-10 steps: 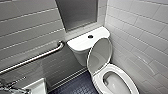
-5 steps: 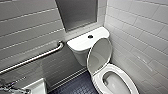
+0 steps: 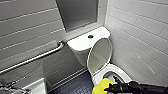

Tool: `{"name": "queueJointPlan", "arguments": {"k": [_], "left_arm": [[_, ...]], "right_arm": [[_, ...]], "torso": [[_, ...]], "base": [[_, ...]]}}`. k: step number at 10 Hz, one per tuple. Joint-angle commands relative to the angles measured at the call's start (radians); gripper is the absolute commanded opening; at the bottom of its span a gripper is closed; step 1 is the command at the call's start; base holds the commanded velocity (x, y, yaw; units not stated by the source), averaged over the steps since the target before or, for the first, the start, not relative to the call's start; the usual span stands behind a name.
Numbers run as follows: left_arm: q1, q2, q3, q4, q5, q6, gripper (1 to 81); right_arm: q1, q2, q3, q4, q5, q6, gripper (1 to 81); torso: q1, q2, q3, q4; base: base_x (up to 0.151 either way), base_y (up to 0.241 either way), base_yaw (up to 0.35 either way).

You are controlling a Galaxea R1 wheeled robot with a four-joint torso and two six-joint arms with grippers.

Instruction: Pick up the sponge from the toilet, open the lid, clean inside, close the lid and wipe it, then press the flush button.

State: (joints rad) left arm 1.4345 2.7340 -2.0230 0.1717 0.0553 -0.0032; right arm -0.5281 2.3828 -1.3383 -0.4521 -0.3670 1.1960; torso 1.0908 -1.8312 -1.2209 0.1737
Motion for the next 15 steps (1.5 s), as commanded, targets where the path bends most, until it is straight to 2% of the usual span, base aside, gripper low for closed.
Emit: {"name": "queueJointPlan", "arguments": {"k": [1,3,5,7,9,10,12,15], "left_arm": [[0.011,-0.017,0.026,0.005,0.081,0.005,81.1],[0.010,-0.017,0.026,0.005,0.081,0.005,81.1],[0.010,-0.017,0.026,0.005,0.083,0.005,81.1],[0.010,-0.017,0.023,0.005,0.084,0.005,81.1],[0.010,-0.014,0.021,0.005,0.084,0.005,81.1],[0.010,-0.017,0.020,0.005,0.086,0.005,81.1],[0.010,-0.014,0.020,0.005,0.086,0.005,81.1],[0.010,-0.017,0.020,0.005,0.089,0.005,81.1]], "right_arm": [[0.200,0.057,-0.073,0.006,-0.177,0.031,1.0],[0.237,0.060,-0.099,0.006,-0.173,0.080,1.0],[0.259,0.072,-0.158,-0.003,-0.126,0.137,1.0],[0.262,0.078,-0.238,-0.005,0.011,0.139,1.0],[0.228,0.080,-0.312,-0.004,0.219,0.139,1.0],[0.211,0.094,-0.340,-0.002,0.258,0.139,1.0],[0.161,0.136,-0.393,-0.007,0.293,0.136,1.0],[0.099,0.251,-0.473,-0.046,0.283,0.132,1.0]], "torso": [[0.000,0.000,0.000,0.000],[0.000,0.000,0.000,0.000],[0.000,0.000,0.000,0.000],[0.000,0.000,0.000,0.000],[0.000,0.000,0.000,0.000],[0.000,0.000,0.000,0.000],[0.000,0.000,0.000,0.000],[0.000,0.000,0.000,0.000]], "base": [[0.000,0.000,0.000],[0.000,0.000,0.000],[0.000,0.000,0.000],[0.000,0.000,0.000],[0.000,0.000,0.000],[0.000,0.000,0.000],[0.000,0.000,0.000],[0.000,0.000,0.000]]}}
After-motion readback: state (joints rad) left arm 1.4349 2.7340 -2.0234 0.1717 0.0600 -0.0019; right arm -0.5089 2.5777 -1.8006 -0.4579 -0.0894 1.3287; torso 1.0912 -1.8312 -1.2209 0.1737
